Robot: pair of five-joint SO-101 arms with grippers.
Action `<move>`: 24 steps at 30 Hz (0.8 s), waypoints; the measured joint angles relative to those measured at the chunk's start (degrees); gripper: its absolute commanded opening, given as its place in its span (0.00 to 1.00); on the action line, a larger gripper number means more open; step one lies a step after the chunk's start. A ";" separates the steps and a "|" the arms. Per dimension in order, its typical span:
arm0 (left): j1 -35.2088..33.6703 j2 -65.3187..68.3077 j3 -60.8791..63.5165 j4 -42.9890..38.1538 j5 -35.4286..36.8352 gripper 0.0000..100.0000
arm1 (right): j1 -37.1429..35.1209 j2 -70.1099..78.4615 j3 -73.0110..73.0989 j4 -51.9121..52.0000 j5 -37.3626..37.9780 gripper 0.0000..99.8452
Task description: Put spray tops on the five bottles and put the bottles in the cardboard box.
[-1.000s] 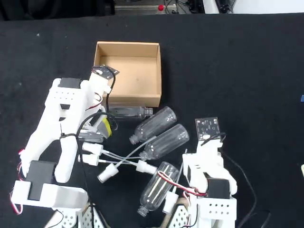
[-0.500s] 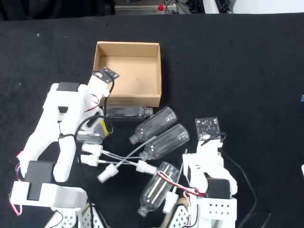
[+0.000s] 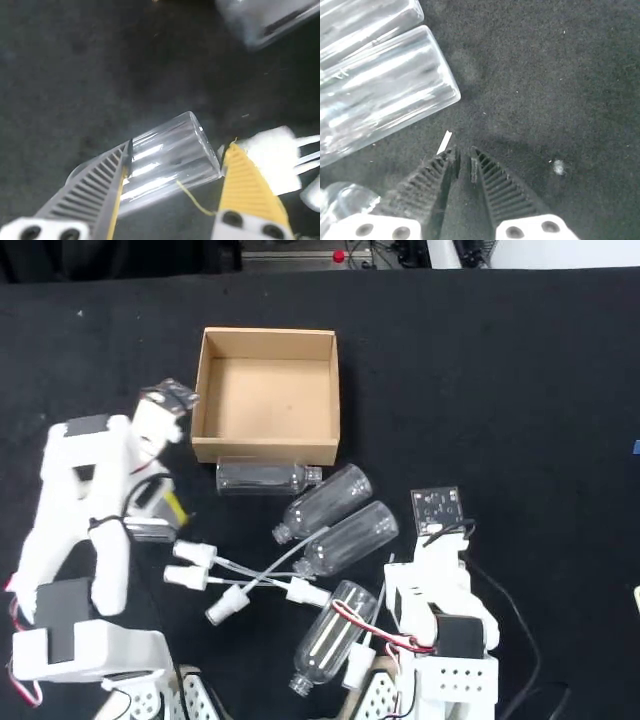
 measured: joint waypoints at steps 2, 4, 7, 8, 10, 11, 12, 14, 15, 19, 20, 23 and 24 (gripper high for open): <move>-3.16 0.00 0.00 -0.79 -1.32 0.29 | 0.00 0.00 0.00 0.00 0.00 0.01; -5.80 0.00 -0.18 -0.88 -1.67 0.29 | 0.00 0.00 0.00 0.00 0.00 0.01; -7.91 0.00 -2.02 -0.88 -1.32 0.29 | 0.00 0.00 0.00 0.00 0.00 0.01; -8.44 0.00 -2.90 -0.88 -0.53 0.29 | 0.00 0.00 0.00 0.00 0.00 0.01; -9.41 0.00 -5.19 -0.88 1.32 0.28 | 0.00 0.00 0.00 0.00 0.00 0.01; -9.93 0.00 -6.77 -0.35 2.37 0.28 | 0.00 0.00 0.00 0.00 0.00 0.01; -10.46 0.00 -8.35 0.88 3.34 0.28 | 0.00 0.00 0.00 0.00 0.00 0.01; -11.34 0.00 -12.31 3.96 5.89 0.28 | 0.00 0.00 0.00 0.00 0.00 0.01; -11.78 0.00 -14.24 5.98 7.56 0.28 | 0.00 0.00 0.00 0.00 0.00 0.01; -14.59 0.00 -22.51 15.65 16.70 0.28 | 0.00 0.00 0.00 0.00 0.00 0.01; -15.65 0.00 -24.18 17.85 19.60 0.28 | 0.00 0.00 0.00 0.00 0.00 0.01; -19.52 0.00 -26.20 23.21 30.07 0.28 | 0.00 0.00 0.00 0.00 0.00 0.01; -20.92 0.00 -26.37 24.79 34.02 0.29 | 0.00 0.00 0.00 0.00 0.00 0.01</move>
